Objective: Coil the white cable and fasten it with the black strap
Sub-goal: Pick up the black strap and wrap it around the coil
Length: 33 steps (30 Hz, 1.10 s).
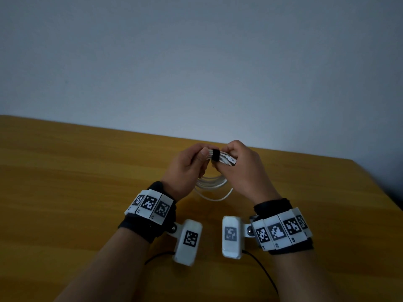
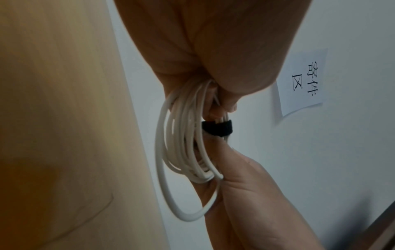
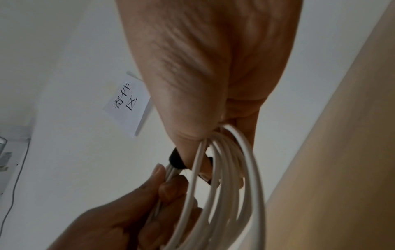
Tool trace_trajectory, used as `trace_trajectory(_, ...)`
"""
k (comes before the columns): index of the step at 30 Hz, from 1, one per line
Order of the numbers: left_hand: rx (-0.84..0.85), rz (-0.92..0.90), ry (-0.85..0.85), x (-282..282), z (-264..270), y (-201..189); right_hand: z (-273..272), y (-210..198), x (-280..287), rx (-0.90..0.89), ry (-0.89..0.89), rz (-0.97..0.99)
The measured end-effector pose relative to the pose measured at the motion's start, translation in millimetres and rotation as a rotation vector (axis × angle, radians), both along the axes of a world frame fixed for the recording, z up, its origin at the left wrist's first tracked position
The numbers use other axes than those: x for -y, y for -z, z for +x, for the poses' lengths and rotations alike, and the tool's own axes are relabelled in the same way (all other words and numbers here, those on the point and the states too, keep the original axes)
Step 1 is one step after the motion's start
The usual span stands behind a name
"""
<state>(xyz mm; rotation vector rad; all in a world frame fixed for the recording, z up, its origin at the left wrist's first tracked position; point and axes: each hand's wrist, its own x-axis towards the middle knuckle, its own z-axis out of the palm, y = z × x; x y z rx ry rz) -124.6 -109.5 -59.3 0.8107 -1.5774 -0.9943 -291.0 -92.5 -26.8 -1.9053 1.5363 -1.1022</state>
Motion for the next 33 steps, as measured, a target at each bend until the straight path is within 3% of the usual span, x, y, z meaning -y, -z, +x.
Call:
trace_trajectory(7, 0.047, 0.008, -0.053, 0, 5, -2, -9, -6, -1, 0.107, -0.017, 0.039)
trace_trajectory(13, 0.043, 0.031, -0.013, -5, 1, -6, -10, -6, 5, 0.238, 0.066, -0.125)
trace_trajectory(19, 0.037, 0.083, 0.039, -5, 0, -6, -12, -8, 4, 0.290, 0.064, -0.133)
trace_trajectory(33, 0.028, 0.083, 0.041, -7, 0, -9, -14, -9, 4, 0.211, 0.076, -0.072)
